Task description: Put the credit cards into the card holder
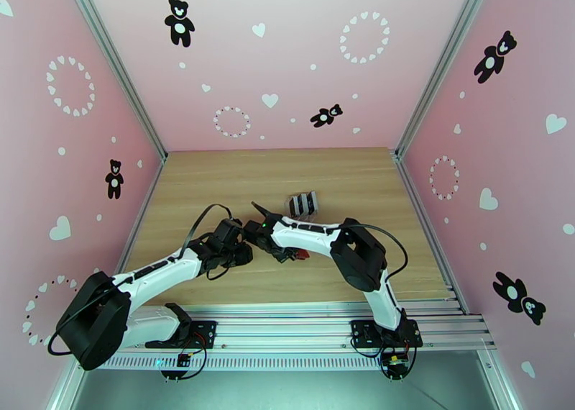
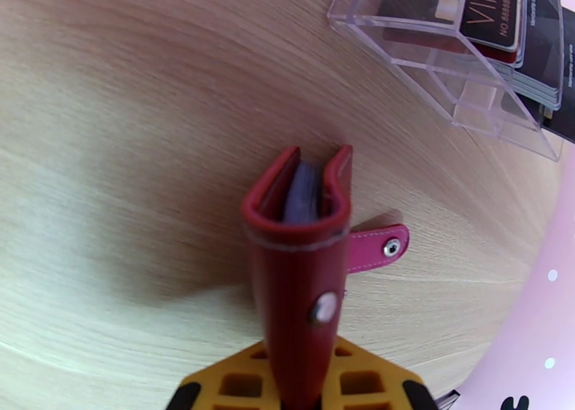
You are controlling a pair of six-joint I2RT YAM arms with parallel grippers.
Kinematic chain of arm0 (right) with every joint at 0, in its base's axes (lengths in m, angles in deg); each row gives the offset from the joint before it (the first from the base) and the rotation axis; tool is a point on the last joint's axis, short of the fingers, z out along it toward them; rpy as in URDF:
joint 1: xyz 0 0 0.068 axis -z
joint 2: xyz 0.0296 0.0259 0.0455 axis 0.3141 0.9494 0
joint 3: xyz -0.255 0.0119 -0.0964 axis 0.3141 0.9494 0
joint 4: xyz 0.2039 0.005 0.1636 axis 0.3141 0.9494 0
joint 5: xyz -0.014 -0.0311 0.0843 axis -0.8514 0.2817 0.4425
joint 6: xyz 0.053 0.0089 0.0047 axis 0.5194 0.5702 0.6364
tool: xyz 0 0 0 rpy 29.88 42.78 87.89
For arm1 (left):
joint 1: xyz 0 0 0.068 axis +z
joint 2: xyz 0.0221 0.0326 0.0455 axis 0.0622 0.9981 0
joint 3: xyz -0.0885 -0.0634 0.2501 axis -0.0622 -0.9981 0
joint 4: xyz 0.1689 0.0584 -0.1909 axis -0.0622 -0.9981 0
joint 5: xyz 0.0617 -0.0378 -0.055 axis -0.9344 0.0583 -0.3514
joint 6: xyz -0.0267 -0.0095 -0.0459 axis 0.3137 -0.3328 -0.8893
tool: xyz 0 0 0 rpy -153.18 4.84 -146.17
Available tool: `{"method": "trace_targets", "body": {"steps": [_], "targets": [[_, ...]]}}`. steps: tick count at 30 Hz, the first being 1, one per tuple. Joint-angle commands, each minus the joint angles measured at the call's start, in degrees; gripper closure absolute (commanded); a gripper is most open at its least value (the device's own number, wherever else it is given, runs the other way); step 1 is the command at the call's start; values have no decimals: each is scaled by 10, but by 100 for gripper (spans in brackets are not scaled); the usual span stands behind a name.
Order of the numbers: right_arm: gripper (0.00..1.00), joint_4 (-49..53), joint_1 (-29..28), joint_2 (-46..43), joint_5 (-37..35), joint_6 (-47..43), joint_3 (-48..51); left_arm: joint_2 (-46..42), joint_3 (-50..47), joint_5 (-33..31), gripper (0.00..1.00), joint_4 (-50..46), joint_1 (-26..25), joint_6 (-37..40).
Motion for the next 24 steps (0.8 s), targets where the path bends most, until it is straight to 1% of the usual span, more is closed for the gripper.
{"method": "trace_targets", "body": {"steps": [1, 3, 5, 9, 11, 12, 15, 18, 21, 22, 24], "targets": [[75, -52, -5, 14, 87, 11, 3, 0, -9, -7, 74, -5, 3, -3], [72, -61, -5, 13, 102, 11, 6, 1, -9, -6, 74, -2, 3, -3], [66, -72, -4, 11, 119, 11, 9, 3, -8, -6, 74, -2, 3, -3], [60, -83, -4, 9, 134, 12, 13, 3, -5, -6, 74, -2, 3, -2], [53, -90, -4, 4, 143, 12, 16, 6, -3, -3, 74, -1, 3, -1], [52, -93, -4, 1, 147, 12, 17, 8, -2, 0, 74, 1, 3, -1], [50, -99, -4, -16, 157, 12, 24, 14, 2, 6, 74, 5, 3, 0], [50, -92, -2, -43, 144, 8, 30, 22, 7, 16, 73, 14, 3, 2], [51, -78, 5, -75, 122, -6, 31, 35, 15, 42, 72, 33, 3, 6], [51, -72, 9, -87, 116, -10, 32, 40, 18, 56, 71, 42, 1, 8], [51, -71, 18, -115, 115, -19, 40, 47, 28, 61, 70, 48, -7, 12]]}}
